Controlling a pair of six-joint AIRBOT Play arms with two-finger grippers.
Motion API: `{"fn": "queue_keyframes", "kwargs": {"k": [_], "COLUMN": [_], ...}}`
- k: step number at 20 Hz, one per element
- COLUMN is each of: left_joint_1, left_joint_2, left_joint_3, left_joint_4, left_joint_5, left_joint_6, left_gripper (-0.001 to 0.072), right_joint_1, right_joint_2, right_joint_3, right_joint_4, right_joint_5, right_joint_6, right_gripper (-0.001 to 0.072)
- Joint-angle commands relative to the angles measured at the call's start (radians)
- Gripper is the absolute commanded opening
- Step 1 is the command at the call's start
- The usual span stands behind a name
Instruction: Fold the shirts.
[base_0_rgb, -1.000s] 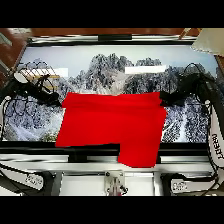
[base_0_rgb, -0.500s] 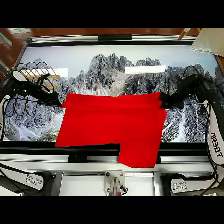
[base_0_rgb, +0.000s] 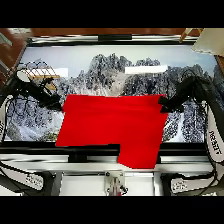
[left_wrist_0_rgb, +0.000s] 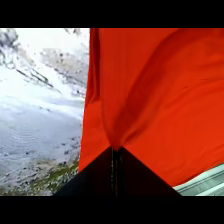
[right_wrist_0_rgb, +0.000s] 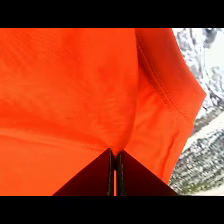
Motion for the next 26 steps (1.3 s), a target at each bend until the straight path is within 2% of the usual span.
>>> {"fn": "queue_keyframes", "kwargs": {"k": [1,4,5,6,7,9,11,12,13,14,20,26], "left_joint_1": [-0.004,-0.006,-0.006,-0.006,-0.006,0.003,0.029,0.049,0.069,0.091,0.225,0.245], "left_joint_2": [-0.004,-0.015,-0.015,-0.013,-0.012,-0.007,0.011,0.026,0.049,0.089,0.364,0.376], "left_joint_3": [0.0,0.001,0.002,0.002,0.01,0.032,0.037,0.031,0.008,-0.046,-0.578,-0.776], "left_joint_4": [0.021,0.019,0.009,-0.008,-0.012,-0.01,-0.009,-0.009,-0.009,-0.009,-0.01,-0.025], "left_joint_5": [-0.034,-0.034,-0.034,-0.039,-0.05,-0.083,-0.142,-0.181,-0.201,-0.206,0.0,0.097], "left_joint_6": [-0.031,-0.039,-0.038,-0.038,-0.033,-0.025,-0.031,-0.031,-0.031,-0.03,0.108,0.156], "left_gripper": [0.0031,0.0032,0.0049,0.0249,0.0443,0.0445,0.0449,0.0515,0.0618,0.0648,0.0648,0.0647], "right_joint_1": [0.0,0.0,0.0,0.0,0.0,-0.001,-0.003,-0.014,-0.035,-0.065,-0.227,-0.23], "right_joint_2": [-0.001,-0.001,0.0,0.002,0.01,0.056,0.124,0.155,0.185,0.217,0.458,0.501], "right_joint_3": [-0.002,-0.002,-0.001,0.002,0.008,0.009,0.009,0.008,0.0,-0.017,-0.24,-0.266], "right_joint_4": [-0.021,-0.021,-0.019,-0.012,-0.011,-0.043,-0.154,-0.204,-0.216,-0.208,-0.12,-0.049], "right_joint_5": [-0.003,0.002,0.005,-0.005,-0.034,-0.075,-0.151,-0.2,-0.233,-0.261,-0.261,-0.242], "right_joint_6": [0.016,0.016,0.016,0.01,-0.005,-0.023,-0.037,-0.054,-0.077,-0.098,-0.146,-0.144], "right_gripper": [0.0054,0.0065,0.0267,0.0566,0.0573,0.0573,0.0573,0.0573,0.0573,0.0573,0.0573,0.0573]}}
